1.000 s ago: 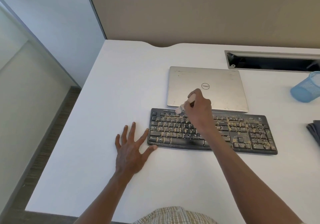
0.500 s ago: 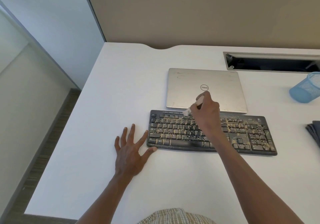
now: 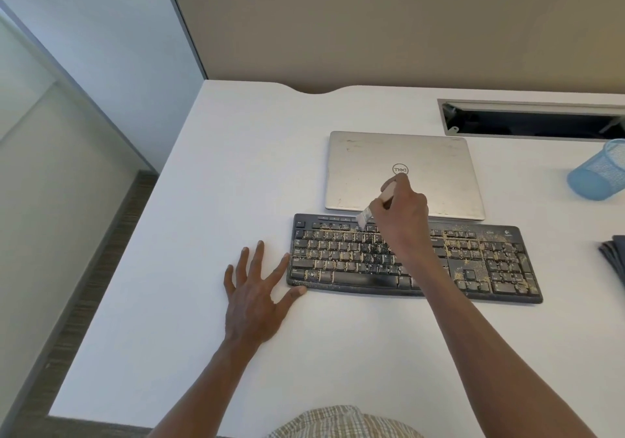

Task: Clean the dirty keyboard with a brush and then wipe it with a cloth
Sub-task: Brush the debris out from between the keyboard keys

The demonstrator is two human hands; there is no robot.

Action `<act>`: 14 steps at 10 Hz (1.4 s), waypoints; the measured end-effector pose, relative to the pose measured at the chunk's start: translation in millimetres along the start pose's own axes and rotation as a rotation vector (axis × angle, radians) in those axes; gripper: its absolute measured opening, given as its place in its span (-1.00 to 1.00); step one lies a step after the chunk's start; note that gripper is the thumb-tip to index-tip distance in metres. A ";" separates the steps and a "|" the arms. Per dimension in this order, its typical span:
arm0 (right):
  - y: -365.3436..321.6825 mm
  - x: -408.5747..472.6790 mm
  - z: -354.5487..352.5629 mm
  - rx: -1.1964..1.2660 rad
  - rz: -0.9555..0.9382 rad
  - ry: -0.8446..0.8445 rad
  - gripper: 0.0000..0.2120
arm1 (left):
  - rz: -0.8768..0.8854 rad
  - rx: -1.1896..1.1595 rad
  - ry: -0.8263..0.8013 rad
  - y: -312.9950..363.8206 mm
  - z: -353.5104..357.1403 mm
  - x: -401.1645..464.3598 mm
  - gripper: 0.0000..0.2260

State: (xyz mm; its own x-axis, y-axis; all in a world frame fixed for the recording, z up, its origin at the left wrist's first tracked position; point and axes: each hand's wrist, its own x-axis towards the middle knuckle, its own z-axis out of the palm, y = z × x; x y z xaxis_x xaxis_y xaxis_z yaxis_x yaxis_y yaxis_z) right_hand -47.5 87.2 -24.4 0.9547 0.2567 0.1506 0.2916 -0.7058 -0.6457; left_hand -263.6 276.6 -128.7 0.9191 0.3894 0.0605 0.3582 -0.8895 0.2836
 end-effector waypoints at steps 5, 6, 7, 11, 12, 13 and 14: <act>-0.2 -4.1 -1.4 0.011 -0.023 0.029 -0.87 | 0.001 0.000 -0.005 0.4 -1.0 -0.2 -0.35; 1.1 -5.2 -1.2 0.004 -0.004 0.003 -0.87 | 0.002 0.004 -0.004 0.6 -0.5 0.0 -0.36; 0.3 -5.2 -2.6 0.012 -0.011 0.025 -0.88 | 0.001 0.000 -0.003 0.1 -0.8 -0.2 -0.36; -13.4 -4.9 -9.1 0.077 -0.121 -0.176 -0.92 | 0.001 -0.006 0.000 1.5 -1.8 -0.1 -0.35; 5.6 -6.5 -22.9 0.050 -0.055 -0.135 -0.90 | 0.000 -0.002 -0.003 1.0 -1.2 -0.3 -0.36; 17.9 -4.9 -32.4 -0.013 -0.036 -0.059 -0.88 | -0.001 -0.005 0.000 0.5 -0.8 -0.7 -0.36; 12.6 -2.3 -31.5 0.043 -0.019 -0.016 -0.88 | -0.002 -0.009 0.001 1.7 -1.6 -0.4 -0.35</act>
State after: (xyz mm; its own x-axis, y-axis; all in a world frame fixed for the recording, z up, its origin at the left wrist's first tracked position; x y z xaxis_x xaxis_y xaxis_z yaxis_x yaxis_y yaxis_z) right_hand -44.2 56.9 -9.3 0.9478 0.2805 0.1518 0.3068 -0.6715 -0.6746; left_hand -263.6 275.3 -126.7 0.9180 0.3919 0.0607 0.3591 -0.8864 0.2921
